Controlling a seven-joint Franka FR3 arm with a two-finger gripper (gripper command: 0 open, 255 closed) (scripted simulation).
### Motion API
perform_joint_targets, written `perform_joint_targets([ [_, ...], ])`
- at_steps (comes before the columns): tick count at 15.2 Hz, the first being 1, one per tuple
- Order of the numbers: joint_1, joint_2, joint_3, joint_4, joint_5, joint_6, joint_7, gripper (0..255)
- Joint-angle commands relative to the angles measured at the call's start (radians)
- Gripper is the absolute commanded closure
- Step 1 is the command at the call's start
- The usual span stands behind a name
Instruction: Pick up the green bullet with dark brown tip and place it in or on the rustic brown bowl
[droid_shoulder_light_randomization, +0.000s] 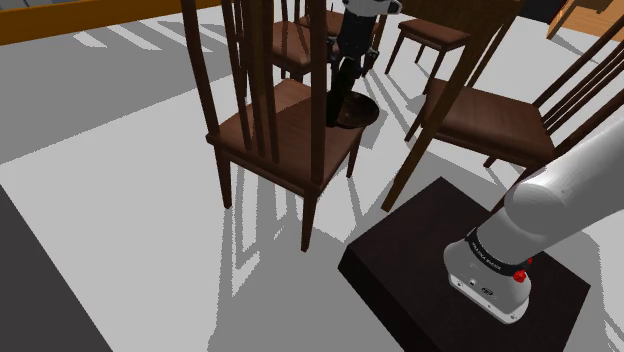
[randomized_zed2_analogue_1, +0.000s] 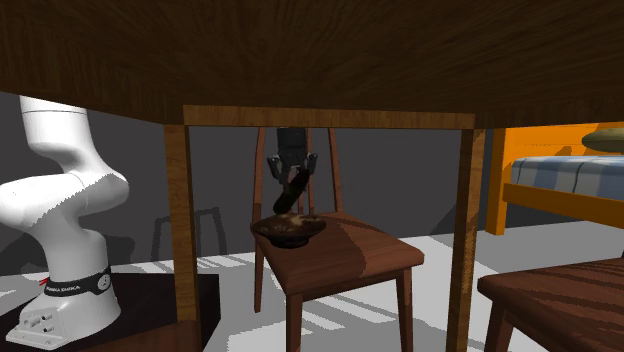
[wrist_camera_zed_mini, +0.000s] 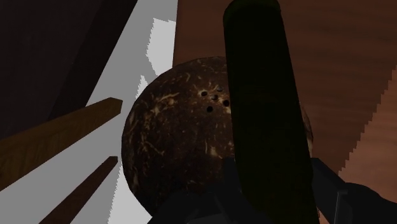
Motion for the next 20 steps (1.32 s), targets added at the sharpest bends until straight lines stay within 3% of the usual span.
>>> perform_joint_targets([
  [1,-0.043,0.082,-0.038,-0.036,-0.006,0.010,0.014,255],
  [6,-0.064,0.082,-0.017,-0.036,-0.006,0.010,0.014,255],
  [7,-0.060,0.069,-0.014,-0.061,0.001,0.025,0.018,0],
  [12,-0.071,0.082,-0.010,-0.036,-0.005,0.010,0.013,0],
  [16,-0.064,0.058,-0.027,0.067,0.001,-0.115,0.008,0],
  [20,-0.081,0.057,-0.011,0.067,0.002,-0.115,0.007,0],
])
